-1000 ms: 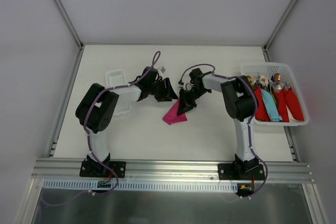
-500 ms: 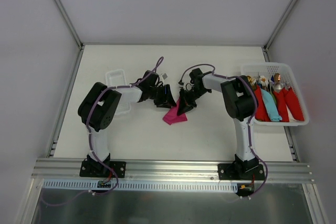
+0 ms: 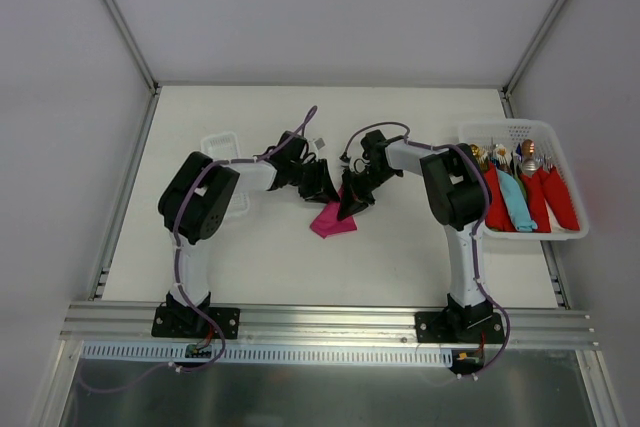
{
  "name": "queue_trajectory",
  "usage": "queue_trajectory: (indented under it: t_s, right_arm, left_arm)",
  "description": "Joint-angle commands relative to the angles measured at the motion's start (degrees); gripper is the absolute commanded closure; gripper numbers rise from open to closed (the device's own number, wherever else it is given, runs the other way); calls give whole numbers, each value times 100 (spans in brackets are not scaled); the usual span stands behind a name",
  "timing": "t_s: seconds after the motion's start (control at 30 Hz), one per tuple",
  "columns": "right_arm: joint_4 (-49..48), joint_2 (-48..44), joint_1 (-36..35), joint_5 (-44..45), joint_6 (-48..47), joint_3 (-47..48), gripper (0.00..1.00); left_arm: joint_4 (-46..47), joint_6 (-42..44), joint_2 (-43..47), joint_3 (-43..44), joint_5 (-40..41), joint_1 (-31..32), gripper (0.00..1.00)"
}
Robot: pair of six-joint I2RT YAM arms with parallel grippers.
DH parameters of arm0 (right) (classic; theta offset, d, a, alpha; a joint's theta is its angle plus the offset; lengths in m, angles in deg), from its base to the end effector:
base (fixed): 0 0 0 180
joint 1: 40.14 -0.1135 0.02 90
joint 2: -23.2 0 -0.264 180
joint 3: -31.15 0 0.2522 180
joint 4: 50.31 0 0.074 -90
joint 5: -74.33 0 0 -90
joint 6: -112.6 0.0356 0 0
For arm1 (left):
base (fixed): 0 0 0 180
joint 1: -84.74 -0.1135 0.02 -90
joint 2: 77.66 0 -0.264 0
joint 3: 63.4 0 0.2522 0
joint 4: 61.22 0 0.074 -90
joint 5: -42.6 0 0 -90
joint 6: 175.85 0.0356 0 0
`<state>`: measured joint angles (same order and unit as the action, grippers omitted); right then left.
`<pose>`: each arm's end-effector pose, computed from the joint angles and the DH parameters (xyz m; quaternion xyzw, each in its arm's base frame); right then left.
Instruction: Place the utensils on the paper napkin and roll it up
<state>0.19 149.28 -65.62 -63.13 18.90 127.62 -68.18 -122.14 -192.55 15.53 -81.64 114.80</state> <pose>0.3603 0.2007 0.1056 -0.2633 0.8739 0.4086 0.0017 0.3457 -0.2232 0.1344 0.0698 0.8813 -0.4347 0.1718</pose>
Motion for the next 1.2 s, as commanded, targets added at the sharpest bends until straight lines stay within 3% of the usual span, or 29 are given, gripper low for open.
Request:
queue_trajectory:
  t_s: [0.0, 0.47, 0.53, 0.57, 0.67, 0.83, 1.0, 1.17]
  right_arm:
    - [80, 224, 25, 589, -280, 25, 98]
    - [80, 259, 42, 615, -306, -1, 100]
    - [89, 259, 51, 624, -306, -1, 100]
    - [89, 259, 51, 615, -298, -1, 100]
    - [89, 242, 51, 607, -324, -1, 100]
    - [71, 101, 104, 484, -420, -54, 100]
    - [19, -425, 349, 361, -535, -54, 90]
    - [-96, -822, 552, 238, -491, -45, 69]
  left_arm:
    - [-118, 105, -226, 163, 128, 87, 68]
    - [-162, 61, -648, 356, 5, 149, 70]
    - [-206, 52, -666, 374, 57, 140, 74]
    - [-232, 43, -666, 365, 92, 140, 84]
    - [-276, 70, -649, 313, 163, 140, 99]
    - [-268, 26, -552, 146, 225, 123, 100]
    - [145, -62, -289, -152, 172, 35, 100]
    - [873, -422, -25, -487, -143, -115, 100]
